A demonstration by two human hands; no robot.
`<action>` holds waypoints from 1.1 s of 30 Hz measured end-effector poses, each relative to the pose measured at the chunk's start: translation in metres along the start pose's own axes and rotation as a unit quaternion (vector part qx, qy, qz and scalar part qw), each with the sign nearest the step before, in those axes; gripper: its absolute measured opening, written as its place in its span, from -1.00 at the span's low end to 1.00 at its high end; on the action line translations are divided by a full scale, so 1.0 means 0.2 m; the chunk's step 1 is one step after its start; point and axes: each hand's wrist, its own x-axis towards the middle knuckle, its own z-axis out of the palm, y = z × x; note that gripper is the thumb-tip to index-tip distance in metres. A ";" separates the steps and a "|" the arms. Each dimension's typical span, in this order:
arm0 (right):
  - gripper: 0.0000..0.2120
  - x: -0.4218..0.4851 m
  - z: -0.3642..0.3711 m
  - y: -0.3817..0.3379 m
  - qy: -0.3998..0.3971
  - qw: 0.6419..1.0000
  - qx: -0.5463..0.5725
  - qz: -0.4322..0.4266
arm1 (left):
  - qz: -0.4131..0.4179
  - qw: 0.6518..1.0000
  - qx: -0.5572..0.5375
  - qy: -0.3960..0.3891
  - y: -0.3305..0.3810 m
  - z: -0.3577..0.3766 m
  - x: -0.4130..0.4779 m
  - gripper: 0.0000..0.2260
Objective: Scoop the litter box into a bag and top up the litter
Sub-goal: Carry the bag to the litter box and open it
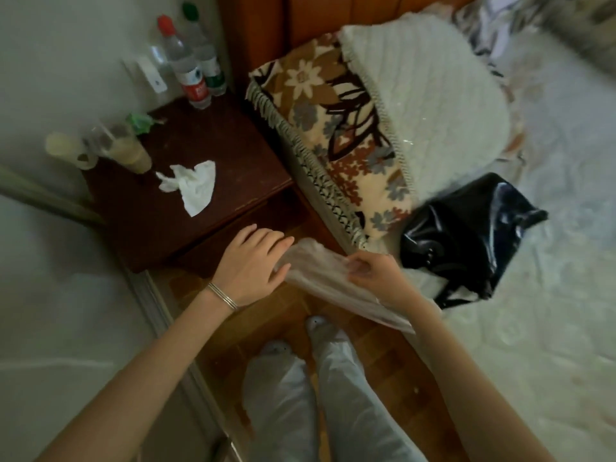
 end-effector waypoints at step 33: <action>-0.78 -2.29 0.67 0.19 0.498 0.721 0.287 0.386 | 0.630 0.769 -0.011 -0.111 1.79 -0.17 -0.10 -0.58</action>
